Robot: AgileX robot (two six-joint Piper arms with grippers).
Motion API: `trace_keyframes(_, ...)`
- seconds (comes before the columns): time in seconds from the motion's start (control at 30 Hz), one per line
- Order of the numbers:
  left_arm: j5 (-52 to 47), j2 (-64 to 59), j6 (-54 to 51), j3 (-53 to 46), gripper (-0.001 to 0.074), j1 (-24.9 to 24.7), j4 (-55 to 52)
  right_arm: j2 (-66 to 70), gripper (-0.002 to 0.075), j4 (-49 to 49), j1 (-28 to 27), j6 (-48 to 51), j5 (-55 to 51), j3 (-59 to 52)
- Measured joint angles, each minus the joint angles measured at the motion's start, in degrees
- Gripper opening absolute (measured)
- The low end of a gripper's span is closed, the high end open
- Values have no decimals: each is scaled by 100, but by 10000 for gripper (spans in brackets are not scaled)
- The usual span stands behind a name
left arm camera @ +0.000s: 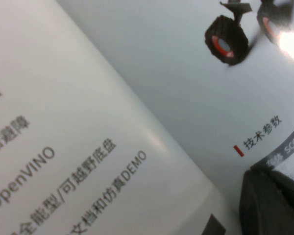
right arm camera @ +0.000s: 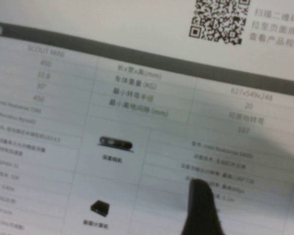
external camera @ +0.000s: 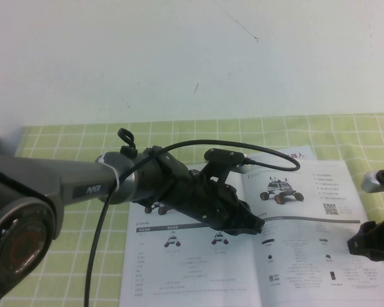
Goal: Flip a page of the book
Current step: Open the closed book
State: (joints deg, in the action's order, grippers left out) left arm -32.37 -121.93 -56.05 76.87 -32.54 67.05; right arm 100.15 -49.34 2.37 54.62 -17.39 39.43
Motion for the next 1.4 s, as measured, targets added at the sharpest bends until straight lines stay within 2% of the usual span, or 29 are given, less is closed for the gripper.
trace_keyframes(0.27,0,0,0,0,-4,0,0,-107,438,239,0,-76,-61,4)
trace_keyframes(0.57,-11,0,-26,0,-4,0,0,-276,295,699,-325,-296,-527,-76)
trace_keyframes(0.87,-11,0,-26,0,-4,0,0,-211,281,578,-336,-257,-539,-65)
trace_keyframes(1.07,-11,0,-26,0,-4,0,0,-103,283,-182,-377,332,-658,-65)
trace_keyframes(1.4,-11,0,-26,0,-4,0,0,77,283,-2191,-384,1960,-1209,-65)
